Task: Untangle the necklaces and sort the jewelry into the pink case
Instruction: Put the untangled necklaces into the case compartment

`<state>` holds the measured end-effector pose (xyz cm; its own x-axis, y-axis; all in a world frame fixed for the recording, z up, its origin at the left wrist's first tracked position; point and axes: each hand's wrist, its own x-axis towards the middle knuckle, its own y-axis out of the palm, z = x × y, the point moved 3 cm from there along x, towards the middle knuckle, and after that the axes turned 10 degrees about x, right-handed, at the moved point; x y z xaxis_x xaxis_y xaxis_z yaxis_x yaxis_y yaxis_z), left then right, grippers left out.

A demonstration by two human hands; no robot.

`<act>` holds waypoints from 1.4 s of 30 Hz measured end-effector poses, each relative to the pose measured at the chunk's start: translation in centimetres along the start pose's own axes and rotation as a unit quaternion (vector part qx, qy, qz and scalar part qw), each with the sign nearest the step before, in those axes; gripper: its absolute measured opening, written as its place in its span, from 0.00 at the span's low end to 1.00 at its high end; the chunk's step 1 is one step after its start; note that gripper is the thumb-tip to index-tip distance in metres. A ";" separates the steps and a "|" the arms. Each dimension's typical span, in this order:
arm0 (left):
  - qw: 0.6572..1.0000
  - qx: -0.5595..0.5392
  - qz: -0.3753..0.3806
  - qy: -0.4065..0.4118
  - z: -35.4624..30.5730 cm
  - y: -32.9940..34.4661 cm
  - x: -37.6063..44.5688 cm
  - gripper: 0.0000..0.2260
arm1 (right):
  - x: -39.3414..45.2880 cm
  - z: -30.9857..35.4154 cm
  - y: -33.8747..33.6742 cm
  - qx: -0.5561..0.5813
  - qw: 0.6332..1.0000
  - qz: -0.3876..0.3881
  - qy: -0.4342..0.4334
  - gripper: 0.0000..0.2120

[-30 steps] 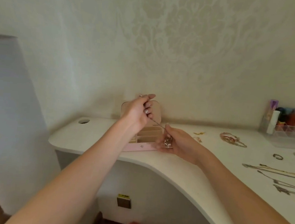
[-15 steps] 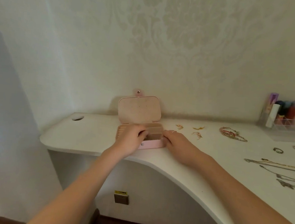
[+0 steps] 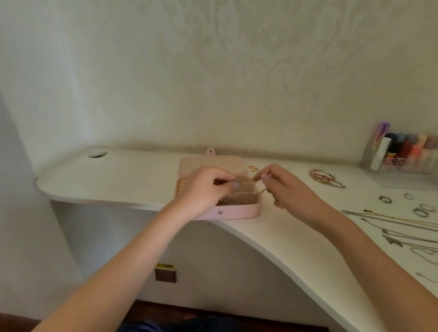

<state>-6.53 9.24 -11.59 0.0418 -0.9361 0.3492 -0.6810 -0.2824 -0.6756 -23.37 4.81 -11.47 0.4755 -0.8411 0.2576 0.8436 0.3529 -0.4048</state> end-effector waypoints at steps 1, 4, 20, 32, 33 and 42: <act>0.998 -0.057 -0.016 -0.015 0.3 0.0 0.0 0.06 | 0.3 0.1 -0.2 0.065 0.997 -0.023 0.022 0.11; 0.987 -0.140 -0.061 -0.042 1.3 -0.2 -0.5 0.08 | 0.7 0.3 -0.3 0.136 0.989 -0.037 0.038 0.14; 1.000 -0.021 0.008 -0.013 0.0 0.0 -1.5 0.21 | 1.5 3.6 2.2 0.049 0.989 0.039 -0.131 0.14; 0.999 -0.036 -0.039 0.000 2.1 -1.3 -1.2 0.06 | 1.4 0.8 -0.4 -0.017 0.999 0.019 -0.025 0.12; 0.999 -0.012 -0.041 0.004 2.2 -1.3 -1.4 0.07 | 1.4 0.4 -0.2 -0.032 0.999 0.022 -0.015 0.13; 0.997 0.043 -0.056 0.029 2.9 -0.7 -2.1 0.06 | 1.3 -0.6 0.7 -0.103 0.992 0.034 -0.064 0.04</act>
<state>-4.01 10.78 -13.73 0.0702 -0.8846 0.4610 -0.6089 -0.4040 -0.6826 -22.28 3.75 -11.93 0.5688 -0.7548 0.3268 0.7453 0.3050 -0.5928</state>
